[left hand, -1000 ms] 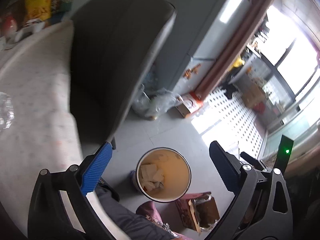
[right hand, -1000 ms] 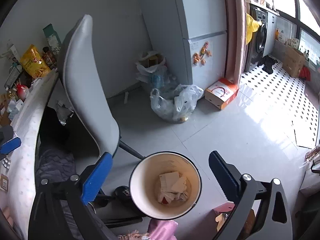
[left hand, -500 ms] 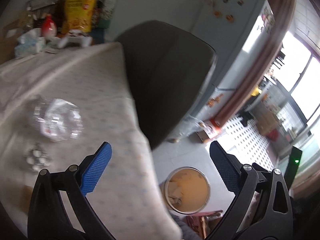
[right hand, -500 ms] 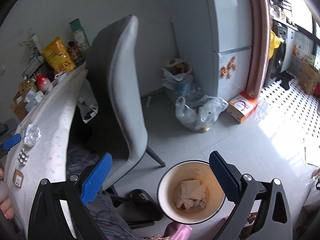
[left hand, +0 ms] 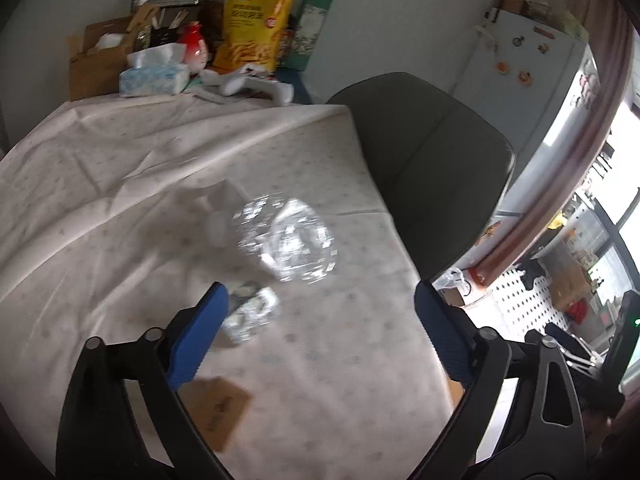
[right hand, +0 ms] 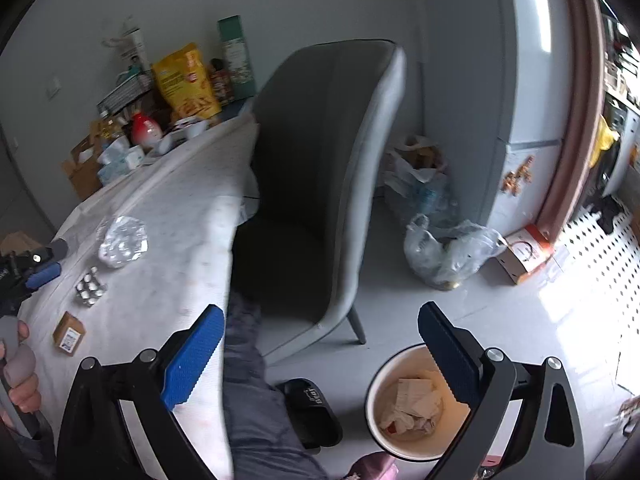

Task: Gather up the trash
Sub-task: 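Move both tools back over the remaining table trash, then grasp the silver blister pack with the left gripper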

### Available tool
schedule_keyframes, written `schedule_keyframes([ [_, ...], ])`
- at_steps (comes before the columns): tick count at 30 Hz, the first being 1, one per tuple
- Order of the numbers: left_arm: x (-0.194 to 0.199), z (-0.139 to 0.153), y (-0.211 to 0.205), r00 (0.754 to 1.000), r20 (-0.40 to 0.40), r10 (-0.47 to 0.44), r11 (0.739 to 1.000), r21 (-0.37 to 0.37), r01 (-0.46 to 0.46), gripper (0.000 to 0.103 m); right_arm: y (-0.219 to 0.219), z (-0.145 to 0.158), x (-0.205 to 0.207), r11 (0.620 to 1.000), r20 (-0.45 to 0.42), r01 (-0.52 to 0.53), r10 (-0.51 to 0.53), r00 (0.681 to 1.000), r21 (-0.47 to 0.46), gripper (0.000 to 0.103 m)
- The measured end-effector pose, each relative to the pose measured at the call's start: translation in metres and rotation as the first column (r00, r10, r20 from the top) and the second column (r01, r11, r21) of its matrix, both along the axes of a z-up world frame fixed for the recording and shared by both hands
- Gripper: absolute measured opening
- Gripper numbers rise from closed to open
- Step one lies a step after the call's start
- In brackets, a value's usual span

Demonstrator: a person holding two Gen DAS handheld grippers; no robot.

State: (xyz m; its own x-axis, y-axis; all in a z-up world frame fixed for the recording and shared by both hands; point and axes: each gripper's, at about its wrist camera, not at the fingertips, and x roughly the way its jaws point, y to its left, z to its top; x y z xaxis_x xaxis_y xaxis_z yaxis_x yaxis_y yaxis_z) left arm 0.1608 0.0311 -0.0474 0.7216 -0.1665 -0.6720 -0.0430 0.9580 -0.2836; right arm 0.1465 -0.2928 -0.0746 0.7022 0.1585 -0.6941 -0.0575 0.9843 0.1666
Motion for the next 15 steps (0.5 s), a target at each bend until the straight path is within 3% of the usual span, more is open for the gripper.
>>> schedule_keyframes([
  [10,0.000,-0.027,0.034,0.998,-0.067,0.019,1.000,-0.004,-0.019,0.065,0.063,0.014,0.006,0.994,0.018,-0.106,0.106,0.994,-0.016,0.095],
  [15,0.007,-0.036,0.036,0.996,-0.091,0.015,1.000,0.000,-0.015,0.062,0.084,0.016,0.009,0.989,0.022,-0.144,0.145,0.989,-0.013,0.095],
])
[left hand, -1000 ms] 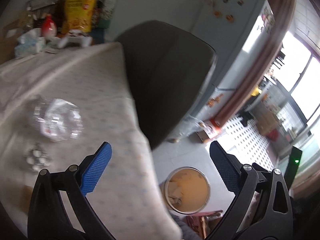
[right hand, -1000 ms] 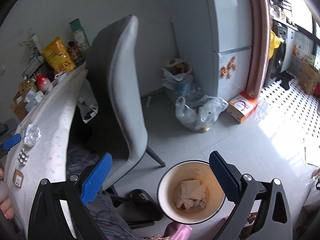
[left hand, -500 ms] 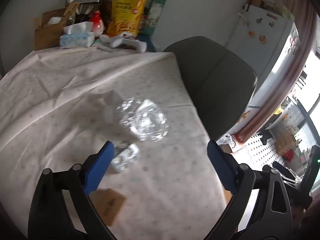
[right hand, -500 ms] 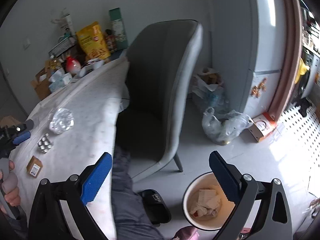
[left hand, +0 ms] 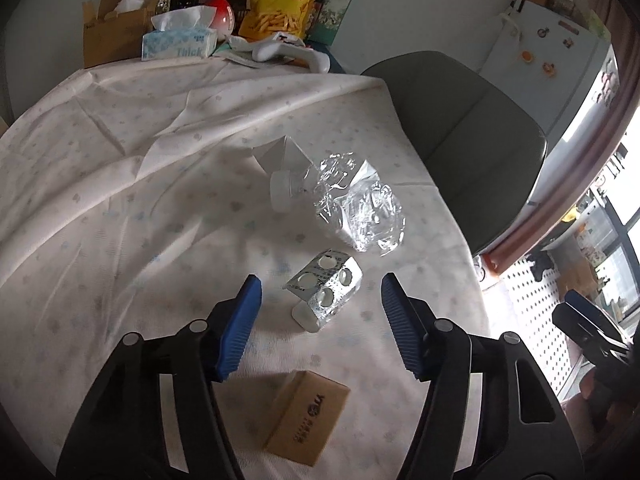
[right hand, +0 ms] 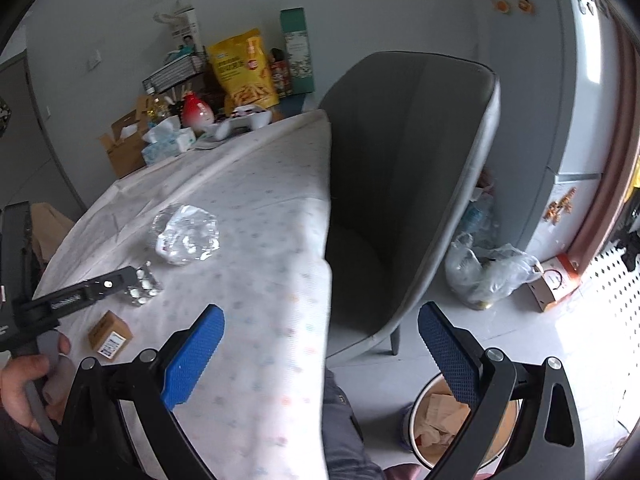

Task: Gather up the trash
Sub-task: 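Grasp the silver blister pack with the left gripper, then grasp the clear plastic bottle with the right gripper while the left gripper holds the blister pack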

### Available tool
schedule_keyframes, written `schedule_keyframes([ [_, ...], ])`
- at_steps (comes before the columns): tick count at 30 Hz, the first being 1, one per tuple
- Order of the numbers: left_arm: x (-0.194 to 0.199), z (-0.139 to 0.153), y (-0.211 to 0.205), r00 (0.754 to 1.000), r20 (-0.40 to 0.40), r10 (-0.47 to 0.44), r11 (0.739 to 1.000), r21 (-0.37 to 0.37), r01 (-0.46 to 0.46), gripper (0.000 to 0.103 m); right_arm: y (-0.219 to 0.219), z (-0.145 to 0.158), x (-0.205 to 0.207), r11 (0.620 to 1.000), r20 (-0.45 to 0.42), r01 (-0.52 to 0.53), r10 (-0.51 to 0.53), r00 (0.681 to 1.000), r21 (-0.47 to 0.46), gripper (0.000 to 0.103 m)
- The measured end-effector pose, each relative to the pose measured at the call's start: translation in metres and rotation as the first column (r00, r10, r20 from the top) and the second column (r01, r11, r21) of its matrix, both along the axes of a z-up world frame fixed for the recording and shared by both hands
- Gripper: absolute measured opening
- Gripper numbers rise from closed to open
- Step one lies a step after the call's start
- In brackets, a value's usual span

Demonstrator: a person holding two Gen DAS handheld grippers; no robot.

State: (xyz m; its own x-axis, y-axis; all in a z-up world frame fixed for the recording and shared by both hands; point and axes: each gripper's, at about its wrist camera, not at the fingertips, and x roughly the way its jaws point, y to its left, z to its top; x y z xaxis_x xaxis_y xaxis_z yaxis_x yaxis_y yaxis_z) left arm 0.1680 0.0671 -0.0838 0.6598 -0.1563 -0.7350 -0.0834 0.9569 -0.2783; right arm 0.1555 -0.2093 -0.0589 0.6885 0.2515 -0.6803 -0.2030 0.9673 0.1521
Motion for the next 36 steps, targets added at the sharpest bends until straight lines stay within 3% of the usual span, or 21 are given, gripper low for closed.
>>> schedule_keyframes([
  [6,0.009,-0.008,0.000,1.000,-0.017,-0.011,0.999,-0.031,0.011,0.054,0.012,-0.001,0.006,1.000,-0.011,-0.019,0.019,1.000,0.017,0.095],
  [8,0.012,-0.011,-0.001,1.000,-0.029,-0.013,1.000,-0.026,0.012,0.040,0.016,-0.003,0.009,1.000,-0.018,-0.026,0.026,0.999,0.017,0.095],
  [14,0.006,-0.007,0.005,1.000,-0.011,0.001,0.998,-0.064,-0.001,0.027,0.027,-0.005,0.017,0.998,-0.031,-0.051,0.051,0.998,0.021,0.095],
  [26,-0.022,0.018,0.059,0.986,0.066,0.150,0.983,-0.112,-0.142,0.026,0.086,0.001,0.040,0.981,-0.029,-0.194,0.194,0.981,-0.015,0.095],
  [28,-0.028,0.021,0.070,0.979,0.079,0.187,0.980,-0.092,-0.179,0.026,0.098,0.000,0.045,0.974,-0.038,-0.225,0.225,0.974,-0.017,0.095],
  [36,-0.043,0.014,0.108,0.958,0.082,0.275,0.957,-0.120,-0.264,0.026,0.153,-0.003,0.067,0.929,-0.050,-0.359,0.356,0.933,-0.091,0.095],
])
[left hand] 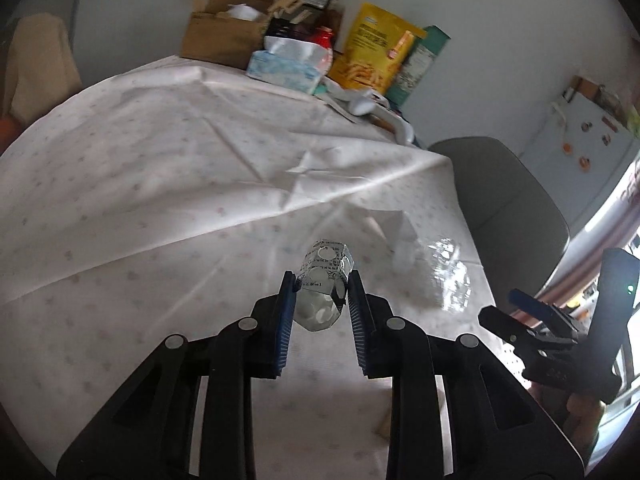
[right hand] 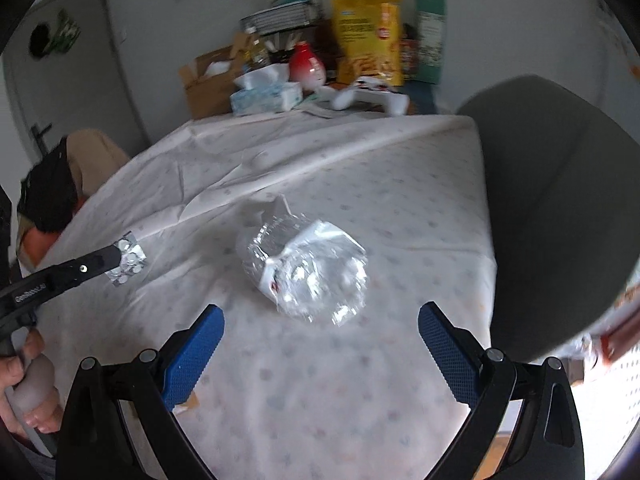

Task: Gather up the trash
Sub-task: 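Grasp the clear plastic bottle with the right gripper while the left gripper holds the blister pack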

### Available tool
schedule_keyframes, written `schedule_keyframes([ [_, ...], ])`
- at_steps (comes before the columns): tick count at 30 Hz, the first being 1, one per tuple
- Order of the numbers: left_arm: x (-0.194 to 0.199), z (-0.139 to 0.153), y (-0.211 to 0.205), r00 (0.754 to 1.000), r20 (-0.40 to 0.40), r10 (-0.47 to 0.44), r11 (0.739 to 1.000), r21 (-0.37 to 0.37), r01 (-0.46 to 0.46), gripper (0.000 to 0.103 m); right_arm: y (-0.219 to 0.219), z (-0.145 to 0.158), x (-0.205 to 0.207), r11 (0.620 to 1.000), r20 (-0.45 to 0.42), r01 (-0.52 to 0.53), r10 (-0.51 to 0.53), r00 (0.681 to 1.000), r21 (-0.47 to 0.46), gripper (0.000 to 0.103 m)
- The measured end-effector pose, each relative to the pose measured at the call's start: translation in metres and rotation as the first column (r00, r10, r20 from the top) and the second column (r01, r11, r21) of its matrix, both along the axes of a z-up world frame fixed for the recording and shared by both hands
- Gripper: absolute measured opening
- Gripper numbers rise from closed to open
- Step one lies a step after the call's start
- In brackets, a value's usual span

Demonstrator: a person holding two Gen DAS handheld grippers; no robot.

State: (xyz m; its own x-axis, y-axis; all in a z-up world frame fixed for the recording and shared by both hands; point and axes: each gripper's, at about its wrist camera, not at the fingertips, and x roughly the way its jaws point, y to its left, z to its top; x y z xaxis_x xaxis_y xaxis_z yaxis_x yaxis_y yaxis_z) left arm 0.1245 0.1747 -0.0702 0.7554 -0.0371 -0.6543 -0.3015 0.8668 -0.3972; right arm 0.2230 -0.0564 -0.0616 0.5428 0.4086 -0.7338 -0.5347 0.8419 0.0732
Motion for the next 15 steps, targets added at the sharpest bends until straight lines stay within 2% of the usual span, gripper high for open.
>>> schedule_keyframes([
  [10,-0.006,-0.011,0.018,0.999,0.016,0.035,0.998,-0.043,-0.035,0.026,0.034,-0.015,0.031,0.994,-0.020,-0.083,0.081,0.996,-0.070,0.095],
  [15,-0.005,-0.015,0.019,0.999,0.020,0.030,0.998,-0.057,-0.029,0.026,0.043,-0.028,0.049,0.991,-0.042,-0.092,0.089,0.995,-0.098,0.095],
])
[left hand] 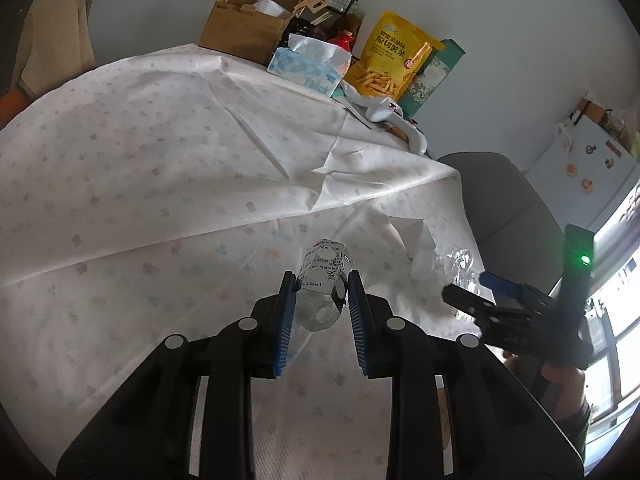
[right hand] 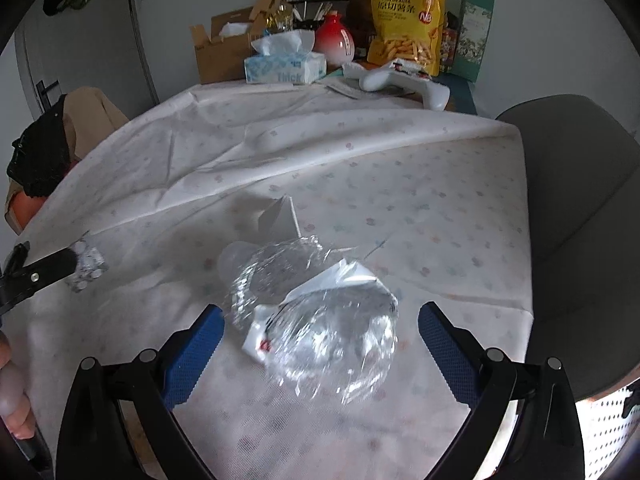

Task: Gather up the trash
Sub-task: 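Grasp the clear plastic bottle with the right gripper while the left gripper holds the blister pack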

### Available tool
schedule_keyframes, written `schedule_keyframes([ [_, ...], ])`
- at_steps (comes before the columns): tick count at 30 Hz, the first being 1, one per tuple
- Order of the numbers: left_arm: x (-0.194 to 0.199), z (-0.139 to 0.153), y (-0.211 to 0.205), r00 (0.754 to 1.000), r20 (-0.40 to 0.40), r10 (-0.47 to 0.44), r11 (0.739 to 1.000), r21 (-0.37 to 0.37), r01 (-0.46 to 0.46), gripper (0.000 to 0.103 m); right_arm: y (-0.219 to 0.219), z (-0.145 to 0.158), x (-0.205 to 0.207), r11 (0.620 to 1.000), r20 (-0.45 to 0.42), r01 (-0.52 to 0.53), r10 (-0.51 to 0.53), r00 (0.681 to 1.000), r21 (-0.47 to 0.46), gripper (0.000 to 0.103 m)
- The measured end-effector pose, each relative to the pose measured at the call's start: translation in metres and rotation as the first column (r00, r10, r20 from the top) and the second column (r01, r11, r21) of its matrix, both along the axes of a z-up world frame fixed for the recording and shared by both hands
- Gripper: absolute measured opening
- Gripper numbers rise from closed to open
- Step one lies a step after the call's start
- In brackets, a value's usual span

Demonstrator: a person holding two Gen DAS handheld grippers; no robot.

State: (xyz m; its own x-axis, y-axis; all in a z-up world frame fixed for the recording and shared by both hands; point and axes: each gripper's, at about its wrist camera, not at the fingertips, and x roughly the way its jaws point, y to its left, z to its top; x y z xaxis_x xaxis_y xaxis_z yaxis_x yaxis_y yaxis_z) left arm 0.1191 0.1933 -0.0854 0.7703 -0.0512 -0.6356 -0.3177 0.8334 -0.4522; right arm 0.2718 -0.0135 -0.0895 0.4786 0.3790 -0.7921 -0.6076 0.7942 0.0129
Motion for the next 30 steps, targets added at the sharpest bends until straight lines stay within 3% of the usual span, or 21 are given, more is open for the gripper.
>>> schedule_keyframes([
  [12,0.006,-0.015,0.002,1.000,-0.021,0.004,1.000,-0.016,-0.005,0.026,0.004,-0.017,0.026,1.000,-0.026,0.024,-0.024,0.999,-0.011,0.095],
  [14,0.006,-0.015,0.002,1.000,-0.021,0.006,1.000,-0.017,-0.006,0.026,0.004,-0.017,0.022,1.000,-0.017,0.015,-0.015,1.000,-0.014,0.082],
  [17,0.006,-0.015,0.002,1.000,-0.020,0.008,1.000,-0.019,-0.008,0.026,0.004,-0.016,0.015,0.999,0.006,0.020,-0.019,1.000,-0.042,0.081],
  [23,0.005,-0.011,-0.001,1.000,-0.012,0.008,1.000,-0.016,-0.008,0.026,-0.004,-0.001,-0.011,0.999,0.058,0.009,-0.006,0.998,-0.044,0.081],
  [30,-0.004,0.005,-0.012,1.000,0.023,0.006,1.000,-0.005,-0.005,0.026,-0.024,0.031,-0.044,1.000,0.091,0.002,-0.003,0.996,0.019,0.081],
])
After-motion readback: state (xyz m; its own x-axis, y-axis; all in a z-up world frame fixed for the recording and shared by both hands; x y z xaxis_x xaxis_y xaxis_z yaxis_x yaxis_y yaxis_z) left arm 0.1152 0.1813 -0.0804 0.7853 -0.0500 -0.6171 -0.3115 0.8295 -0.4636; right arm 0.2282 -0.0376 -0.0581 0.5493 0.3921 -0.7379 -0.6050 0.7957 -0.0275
